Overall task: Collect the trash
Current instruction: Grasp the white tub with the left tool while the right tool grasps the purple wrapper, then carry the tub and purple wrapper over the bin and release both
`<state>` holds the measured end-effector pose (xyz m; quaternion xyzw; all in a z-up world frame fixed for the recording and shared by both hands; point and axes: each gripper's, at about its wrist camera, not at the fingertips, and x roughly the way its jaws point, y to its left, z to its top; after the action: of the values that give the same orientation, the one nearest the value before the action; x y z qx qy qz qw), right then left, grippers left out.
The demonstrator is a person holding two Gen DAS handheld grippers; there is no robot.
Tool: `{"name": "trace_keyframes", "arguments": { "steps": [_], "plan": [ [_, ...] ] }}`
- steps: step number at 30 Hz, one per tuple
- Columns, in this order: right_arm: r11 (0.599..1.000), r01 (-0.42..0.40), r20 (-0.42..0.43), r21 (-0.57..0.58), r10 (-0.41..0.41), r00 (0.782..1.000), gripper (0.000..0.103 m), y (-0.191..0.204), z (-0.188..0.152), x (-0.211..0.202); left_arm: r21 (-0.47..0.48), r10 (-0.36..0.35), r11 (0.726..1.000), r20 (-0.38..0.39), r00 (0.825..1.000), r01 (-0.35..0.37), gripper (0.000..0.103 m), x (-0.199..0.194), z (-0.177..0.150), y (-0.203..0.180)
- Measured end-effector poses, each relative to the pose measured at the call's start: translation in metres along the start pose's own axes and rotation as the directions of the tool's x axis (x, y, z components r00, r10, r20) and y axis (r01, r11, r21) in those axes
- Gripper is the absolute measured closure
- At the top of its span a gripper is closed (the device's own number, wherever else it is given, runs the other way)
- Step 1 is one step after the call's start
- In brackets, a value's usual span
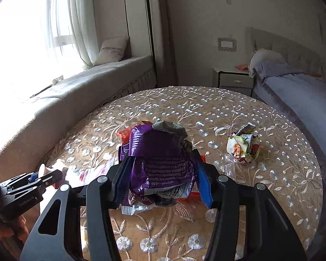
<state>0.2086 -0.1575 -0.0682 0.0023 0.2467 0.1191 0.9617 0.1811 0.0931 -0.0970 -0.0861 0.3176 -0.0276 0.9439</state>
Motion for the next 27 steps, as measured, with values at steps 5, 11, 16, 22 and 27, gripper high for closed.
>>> {"name": "trace_keyframes", "arguments": {
  "steps": [5,11,16,22,27],
  "plan": [
    [0.999,0.035,0.055,-0.018,-0.034,0.998,0.049,-0.006,-0.011,-0.050,0.060,-0.021,0.998,0.040,0.999,0.019,0.074,-0.031,-0.005,-0.026],
    [0.994,0.104,0.112,-0.026,-0.100,0.989,0.049,-0.020,-0.029,-0.107,0.153,-0.092,0.985,0.074,0.993,0.080,0.074,-0.066,-0.016,-0.072],
    [0.987,0.158,0.135,0.013,-0.159,0.978,0.049,-0.041,-0.048,-0.147,0.240,-0.151,0.962,0.084,0.985,0.127,0.074,-0.089,-0.031,-0.115],
    [0.969,0.234,0.131,0.084,-0.244,0.961,0.049,-0.071,-0.077,-0.185,0.330,-0.227,0.924,0.059,0.972,0.195,0.076,-0.100,-0.053,-0.165],
    [0.942,0.305,0.086,0.141,-0.319,0.944,0.049,-0.096,-0.104,-0.204,0.401,-0.258,0.886,0.014,0.966,0.231,0.077,-0.087,-0.075,-0.210]
  ]
}}
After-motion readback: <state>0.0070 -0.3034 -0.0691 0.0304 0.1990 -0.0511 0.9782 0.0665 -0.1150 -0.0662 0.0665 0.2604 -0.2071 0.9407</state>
